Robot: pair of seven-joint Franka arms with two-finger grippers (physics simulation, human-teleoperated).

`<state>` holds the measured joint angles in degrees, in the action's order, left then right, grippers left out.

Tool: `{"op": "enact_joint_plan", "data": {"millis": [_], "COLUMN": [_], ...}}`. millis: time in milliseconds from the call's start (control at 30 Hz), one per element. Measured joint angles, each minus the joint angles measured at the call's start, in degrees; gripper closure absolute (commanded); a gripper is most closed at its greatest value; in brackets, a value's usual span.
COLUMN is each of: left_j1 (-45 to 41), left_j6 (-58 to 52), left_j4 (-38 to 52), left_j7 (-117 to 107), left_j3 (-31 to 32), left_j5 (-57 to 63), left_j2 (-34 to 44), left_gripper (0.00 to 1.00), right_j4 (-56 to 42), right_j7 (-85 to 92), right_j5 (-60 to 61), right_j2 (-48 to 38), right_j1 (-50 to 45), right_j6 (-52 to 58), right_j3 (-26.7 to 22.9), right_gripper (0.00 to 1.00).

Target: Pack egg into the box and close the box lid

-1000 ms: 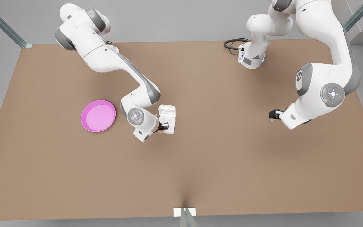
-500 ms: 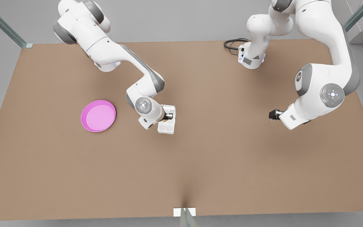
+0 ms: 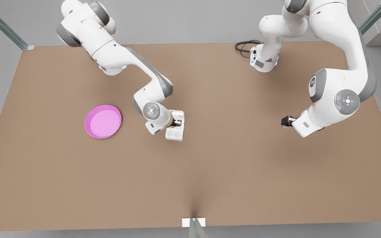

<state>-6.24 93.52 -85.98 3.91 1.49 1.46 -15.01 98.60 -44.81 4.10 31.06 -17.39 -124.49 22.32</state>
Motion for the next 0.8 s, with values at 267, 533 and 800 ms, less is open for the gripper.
{"op": "enact_joint_plan", "data": {"millis": [267, 533, 800], "left_j1": [0.0, 0.0, -0.1], "left_j6": [0.0, 0.1, 0.1], "left_j4": [0.0, 0.0, 0.0], "left_j7": [-0.1, -0.1, -0.2], "left_j3": [0.0, 0.1, 0.1], "left_j5": [0.0, 0.0, 0.0], "left_j2": [0.0, -0.1, -0.1], "left_gripper": [0.00, 0.00, 0.00], "right_j4": [0.0, 0.0, -15.5], "right_j7": [-1.5, -2.7, -3.4], "right_j5": [-0.8, -1.5, -2.6], "right_j2": [2.5, 3.7, 10.5], "right_j1": [-0.1, 0.1, 0.4], "right_j6": [-2.0, -2.3, -1.9], "right_j3": [0.0, 0.0, -6.0], "right_gripper": [0.55, 0.00, 0.00]}}
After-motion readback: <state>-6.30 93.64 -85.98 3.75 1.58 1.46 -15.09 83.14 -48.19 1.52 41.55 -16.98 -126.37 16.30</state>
